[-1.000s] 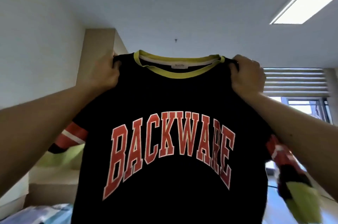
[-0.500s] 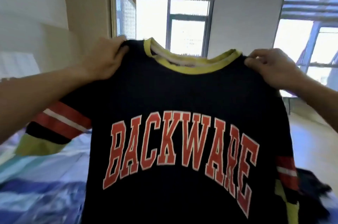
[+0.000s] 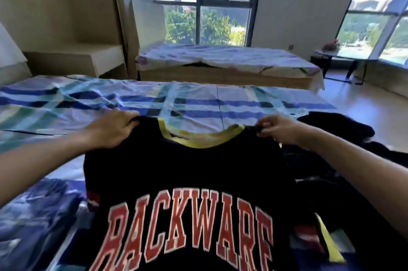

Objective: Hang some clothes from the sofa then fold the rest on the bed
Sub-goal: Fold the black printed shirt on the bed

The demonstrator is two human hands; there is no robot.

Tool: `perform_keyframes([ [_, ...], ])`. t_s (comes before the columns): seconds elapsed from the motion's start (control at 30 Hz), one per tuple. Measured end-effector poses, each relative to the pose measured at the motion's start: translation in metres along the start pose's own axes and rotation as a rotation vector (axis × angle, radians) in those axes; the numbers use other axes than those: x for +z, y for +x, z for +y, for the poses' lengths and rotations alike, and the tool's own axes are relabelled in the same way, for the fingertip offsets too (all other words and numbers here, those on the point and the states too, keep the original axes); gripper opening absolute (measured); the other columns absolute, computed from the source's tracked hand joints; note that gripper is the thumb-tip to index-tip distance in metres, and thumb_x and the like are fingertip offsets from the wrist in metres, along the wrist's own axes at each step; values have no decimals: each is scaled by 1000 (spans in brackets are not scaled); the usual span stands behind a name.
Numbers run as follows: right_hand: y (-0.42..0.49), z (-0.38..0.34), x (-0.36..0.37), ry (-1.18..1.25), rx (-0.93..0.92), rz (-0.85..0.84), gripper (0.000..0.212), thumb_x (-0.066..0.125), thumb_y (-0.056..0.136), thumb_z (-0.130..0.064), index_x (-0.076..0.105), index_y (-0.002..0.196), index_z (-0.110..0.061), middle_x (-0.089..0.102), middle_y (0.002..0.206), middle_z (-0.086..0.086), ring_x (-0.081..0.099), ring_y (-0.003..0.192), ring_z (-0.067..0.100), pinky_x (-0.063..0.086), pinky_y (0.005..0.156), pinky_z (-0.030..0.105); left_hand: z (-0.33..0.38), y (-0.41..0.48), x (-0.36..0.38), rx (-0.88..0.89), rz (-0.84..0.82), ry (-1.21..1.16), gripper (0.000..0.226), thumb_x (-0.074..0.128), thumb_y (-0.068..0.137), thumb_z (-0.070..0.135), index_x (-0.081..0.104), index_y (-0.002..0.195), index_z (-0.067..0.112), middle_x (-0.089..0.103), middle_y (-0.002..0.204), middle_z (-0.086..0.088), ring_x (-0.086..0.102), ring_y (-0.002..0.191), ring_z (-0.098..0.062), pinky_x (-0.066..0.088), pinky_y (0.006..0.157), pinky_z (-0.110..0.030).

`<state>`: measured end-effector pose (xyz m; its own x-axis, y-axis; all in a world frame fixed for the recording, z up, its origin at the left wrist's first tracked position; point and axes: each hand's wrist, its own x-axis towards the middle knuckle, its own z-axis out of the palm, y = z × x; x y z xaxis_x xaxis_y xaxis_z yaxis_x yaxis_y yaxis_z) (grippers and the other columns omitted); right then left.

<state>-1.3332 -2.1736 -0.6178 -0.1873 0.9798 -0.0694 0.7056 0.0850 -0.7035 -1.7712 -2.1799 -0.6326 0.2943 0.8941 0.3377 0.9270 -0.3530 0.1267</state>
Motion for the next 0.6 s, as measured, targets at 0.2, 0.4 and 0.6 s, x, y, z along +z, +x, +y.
perform_keyframes([
  [0.2, 94, 22, 37, -165, 69, 348, 39, 67, 91, -30, 55, 126, -16, 65, 118, 16, 63, 107, 31, 48, 89, 35, 12, 79, 51, -451, 16, 338, 51, 57, 92, 31, 47, 136, 8, 43, 145, -23, 40, 133, -42, 35, 107, -50],
  [0.4, 48, 81, 42, -367, 268, 17, 62, 73, 88, -45, 57, 134, -7, 60, 134, 14, 57, 120, 30, 45, 97, 32, 132, 48, 151, -1, -245, 23, 60, 45, 94, 56, 47, 144, 22, 39, 153, -11, 35, 141, -32, 31, 116, -45],
  [0.6, 11, 101, 30, -342, 410, -237, 64, 86, 68, -47, 65, 112, -4, 72, 86, 4, 66, 75, 17, 54, 67, 31, 200, 21, 200, 61, -431, -187, 68, 35, 100, 60, 17, 159, 30, 5, 169, -1, 2, 156, -22, 9, 125, -49],
])
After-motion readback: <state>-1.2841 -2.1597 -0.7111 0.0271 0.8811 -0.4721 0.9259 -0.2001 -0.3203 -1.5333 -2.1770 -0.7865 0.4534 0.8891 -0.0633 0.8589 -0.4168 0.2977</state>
